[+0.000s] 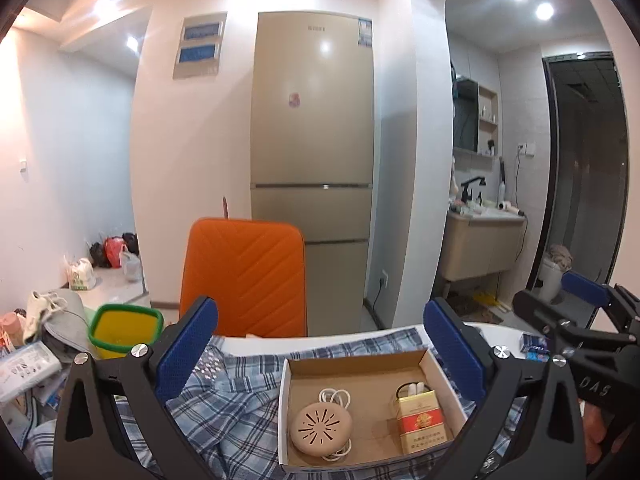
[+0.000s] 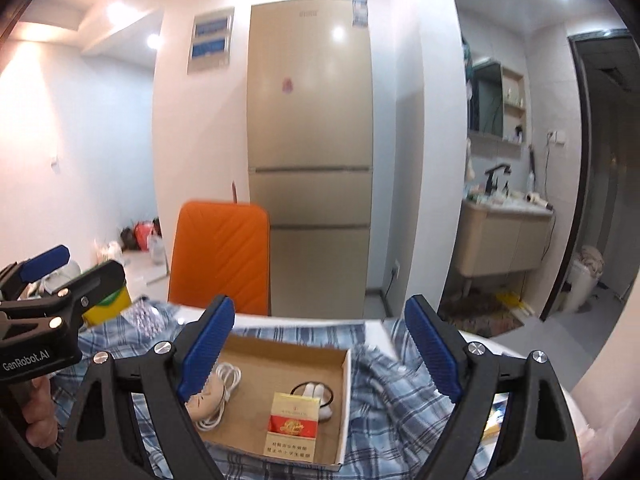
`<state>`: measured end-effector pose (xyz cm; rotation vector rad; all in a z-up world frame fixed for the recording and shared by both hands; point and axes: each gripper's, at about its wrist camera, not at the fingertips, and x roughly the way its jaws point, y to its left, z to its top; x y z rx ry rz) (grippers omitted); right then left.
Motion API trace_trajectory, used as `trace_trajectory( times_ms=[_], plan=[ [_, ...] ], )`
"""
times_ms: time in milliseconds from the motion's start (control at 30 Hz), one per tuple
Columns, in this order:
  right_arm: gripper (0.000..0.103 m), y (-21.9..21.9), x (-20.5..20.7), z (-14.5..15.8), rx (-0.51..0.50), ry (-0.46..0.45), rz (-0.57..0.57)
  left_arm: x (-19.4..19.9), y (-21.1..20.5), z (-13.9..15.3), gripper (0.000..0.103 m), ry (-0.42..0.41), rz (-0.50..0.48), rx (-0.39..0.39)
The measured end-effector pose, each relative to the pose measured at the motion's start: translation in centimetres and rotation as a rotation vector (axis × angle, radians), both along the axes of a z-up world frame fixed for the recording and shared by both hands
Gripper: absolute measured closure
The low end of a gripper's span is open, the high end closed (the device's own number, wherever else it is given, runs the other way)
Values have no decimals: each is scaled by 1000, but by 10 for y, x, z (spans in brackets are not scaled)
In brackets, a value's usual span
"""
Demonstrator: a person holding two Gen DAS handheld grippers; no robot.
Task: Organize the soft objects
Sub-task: 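Open both grippers to drop the pack and disc into the box, then withdraw, then move both grippers back toward the items lying on the plaid shirt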
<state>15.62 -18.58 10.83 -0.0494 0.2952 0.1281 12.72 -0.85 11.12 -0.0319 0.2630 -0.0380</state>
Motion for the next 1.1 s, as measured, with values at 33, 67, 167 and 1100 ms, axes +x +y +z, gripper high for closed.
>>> trace_trajectory(
  times_ms=[33,67,167,1100],
  plan=[
    [14,-1,-7,6,5,-21,-3,-5,1,3,1,-8,-4,-6],
    [14,-2,-13,11,13,-39,-5,-9,1,6,1,-15,-8,-14],
    [13,-5,-32,21,30,-79,4,-24,3,13,1,-52,-2,-29],
    [0,-4,-119,-38,-26,-127,-5,-101,9,-53,1,-65,17,-69]
  ],
)
